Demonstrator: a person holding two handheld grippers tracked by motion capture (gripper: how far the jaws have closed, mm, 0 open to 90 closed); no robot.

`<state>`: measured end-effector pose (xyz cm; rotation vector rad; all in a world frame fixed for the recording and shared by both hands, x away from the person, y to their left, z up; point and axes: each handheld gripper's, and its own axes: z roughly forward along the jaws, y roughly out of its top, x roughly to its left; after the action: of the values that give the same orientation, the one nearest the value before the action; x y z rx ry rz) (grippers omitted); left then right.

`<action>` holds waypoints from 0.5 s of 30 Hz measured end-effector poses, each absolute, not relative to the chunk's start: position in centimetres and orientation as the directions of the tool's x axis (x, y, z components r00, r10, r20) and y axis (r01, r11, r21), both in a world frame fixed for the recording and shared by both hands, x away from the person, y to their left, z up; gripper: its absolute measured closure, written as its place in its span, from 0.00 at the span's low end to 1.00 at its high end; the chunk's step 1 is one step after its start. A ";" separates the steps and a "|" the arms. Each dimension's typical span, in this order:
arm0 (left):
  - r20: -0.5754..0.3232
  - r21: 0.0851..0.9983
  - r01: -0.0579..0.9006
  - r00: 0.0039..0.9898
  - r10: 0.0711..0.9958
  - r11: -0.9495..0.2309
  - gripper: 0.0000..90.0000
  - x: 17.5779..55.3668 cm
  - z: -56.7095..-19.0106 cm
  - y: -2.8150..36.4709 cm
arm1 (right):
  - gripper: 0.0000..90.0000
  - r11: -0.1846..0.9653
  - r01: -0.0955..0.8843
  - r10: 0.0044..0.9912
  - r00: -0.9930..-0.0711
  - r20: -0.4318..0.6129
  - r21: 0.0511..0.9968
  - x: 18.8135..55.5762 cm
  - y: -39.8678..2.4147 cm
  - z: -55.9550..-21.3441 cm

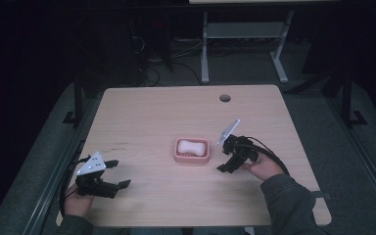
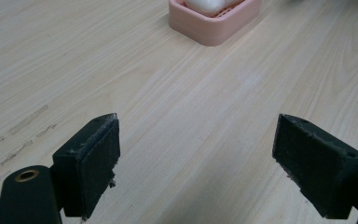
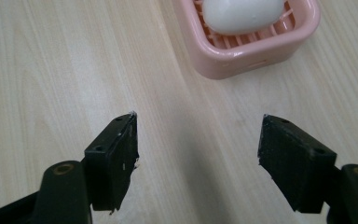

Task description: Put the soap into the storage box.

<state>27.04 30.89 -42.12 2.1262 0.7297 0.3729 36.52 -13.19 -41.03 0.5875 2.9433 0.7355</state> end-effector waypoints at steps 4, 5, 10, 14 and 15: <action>0.010 0.796 0.367 0.788 0.615 -0.482 0.16 27.0 -42.1 30.8 | 0.31 0.811 0.362 0.388 -0.921 0.041 0.461 36.1 -13.9 -41.3; 0.013 0.793 0.366 0.790 0.613 -0.487 0.16 27.0 -42.1 30.8 | 0.31 0.808 0.363 0.391 -0.920 0.038 0.465 35.9 -14.0 -41.4; 0.016 0.791 0.361 0.795 0.606 -0.495 0.16 26.9 -42.1 30.6 | 0.31 0.803 0.362 0.395 -0.918 0.032 0.473 35.1 -14.8 -41.5; 0.009 0.794 0.365 0.792 0.610 -0.486 0.16 26.9 -42.2 30.5 | 0.31 0.795 0.370 0.405 -0.914 0.032 0.482 34.5 -15.6 -41.8; 0.009 0.794 0.365 0.793 0.610 -0.487 0.16 26.9 -42.2 30.5 | 0.31 0.792 0.373 0.410 -0.912 0.033 0.483 34.3 -15.8 -41.9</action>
<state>26.88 30.51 -42.17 2.1320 0.7198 0.3672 34.30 -15.76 -41.87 0.6354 2.9038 0.7597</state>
